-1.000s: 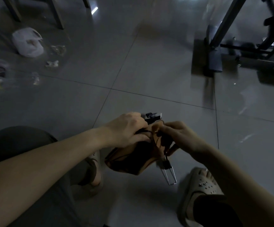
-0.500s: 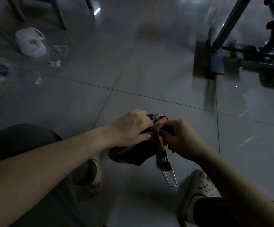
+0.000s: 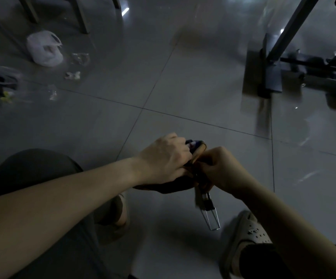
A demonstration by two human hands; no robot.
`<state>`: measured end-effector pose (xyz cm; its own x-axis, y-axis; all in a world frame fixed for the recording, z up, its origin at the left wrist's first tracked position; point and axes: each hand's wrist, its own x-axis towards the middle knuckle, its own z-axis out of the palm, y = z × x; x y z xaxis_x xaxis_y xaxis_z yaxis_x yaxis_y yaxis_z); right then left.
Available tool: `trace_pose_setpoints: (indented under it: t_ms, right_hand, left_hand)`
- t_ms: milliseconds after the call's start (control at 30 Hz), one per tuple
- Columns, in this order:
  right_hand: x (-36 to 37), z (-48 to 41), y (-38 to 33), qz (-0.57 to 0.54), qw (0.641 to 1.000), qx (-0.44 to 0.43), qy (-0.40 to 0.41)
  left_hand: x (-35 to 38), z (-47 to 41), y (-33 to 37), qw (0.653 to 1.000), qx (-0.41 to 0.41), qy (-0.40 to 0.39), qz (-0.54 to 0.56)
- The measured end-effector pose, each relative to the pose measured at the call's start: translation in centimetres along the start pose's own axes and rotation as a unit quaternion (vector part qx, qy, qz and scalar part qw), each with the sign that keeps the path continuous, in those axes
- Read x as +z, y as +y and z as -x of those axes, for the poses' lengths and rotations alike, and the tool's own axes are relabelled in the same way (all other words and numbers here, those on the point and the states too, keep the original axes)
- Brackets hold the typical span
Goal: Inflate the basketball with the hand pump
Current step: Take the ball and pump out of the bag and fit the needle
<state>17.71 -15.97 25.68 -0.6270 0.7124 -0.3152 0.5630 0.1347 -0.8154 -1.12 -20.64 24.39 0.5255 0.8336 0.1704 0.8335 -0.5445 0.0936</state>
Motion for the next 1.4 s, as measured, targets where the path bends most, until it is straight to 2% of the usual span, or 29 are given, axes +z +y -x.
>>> trace_pose_setpoints:
  t_ms: [100,233,333,400,500,700,833,1000,1100,1233,1333,1400]
  right_hand:
    - [0.2,-0.2,-0.3,-0.036,0.998,0.046,-0.026]
    - [0.2,-1.0,-0.5,-0.045,0.997,0.049,-0.039]
    - [0.5,-1.6,-0.8,-0.009,0.998,0.02,-0.062]
    - [0.7,-2.2,-0.9,0.054,0.995,-0.026,-0.075]
    - [0.4,-2.7,-1.0,0.094,0.989,-0.066,-0.093]
    - [1.5,-3.2,-1.2,0.108,0.985,-0.123,-0.048]
    - [3.0,-3.2,-0.7,0.071,0.994,-0.058,-0.051]
    - [4.2,-3.0,-0.5,-0.053,0.993,0.05,-0.097]
    - [4.3,-3.2,-0.4,-0.163,0.967,0.134,-0.14]
    - [4.0,-3.5,-0.5,-0.297,0.911,0.221,-0.182]
    - [3.6,-3.6,-0.5,-0.337,0.879,0.26,-0.217]
    - [3.3,-3.8,-0.4,-0.334,0.879,0.259,-0.219]
  left_hand:
    - [0.1,0.2,0.3,0.999,-0.001,-0.015,-0.038]
    - [-0.4,0.5,-0.3,0.998,-0.051,-0.023,-0.019]
    - [-1.4,0.3,-1.3,0.984,-0.13,-0.118,0.014]
    - [-1.7,0.4,-2.1,0.976,-0.15,-0.153,0.044]
    - [-1.8,1.1,-2.9,0.969,-0.17,-0.155,0.091]
    - [-2.2,2.4,-3.3,0.969,-0.185,-0.119,0.109]
    - [-1.9,3.2,-2.7,0.979,-0.157,-0.099,0.08]
    - [-1.2,3.5,-1.9,0.99,-0.1,-0.088,0.042]
    - [-1.0,3.4,-1.5,0.995,-0.072,-0.072,0.001]
    - [-1.2,3.6,-1.4,0.995,-0.005,-0.054,-0.08]
    - [-0.8,3.8,-1.4,0.995,0.02,-0.051,-0.089]
    - [-0.8,3.6,-1.7,0.997,-0.009,-0.047,-0.053]
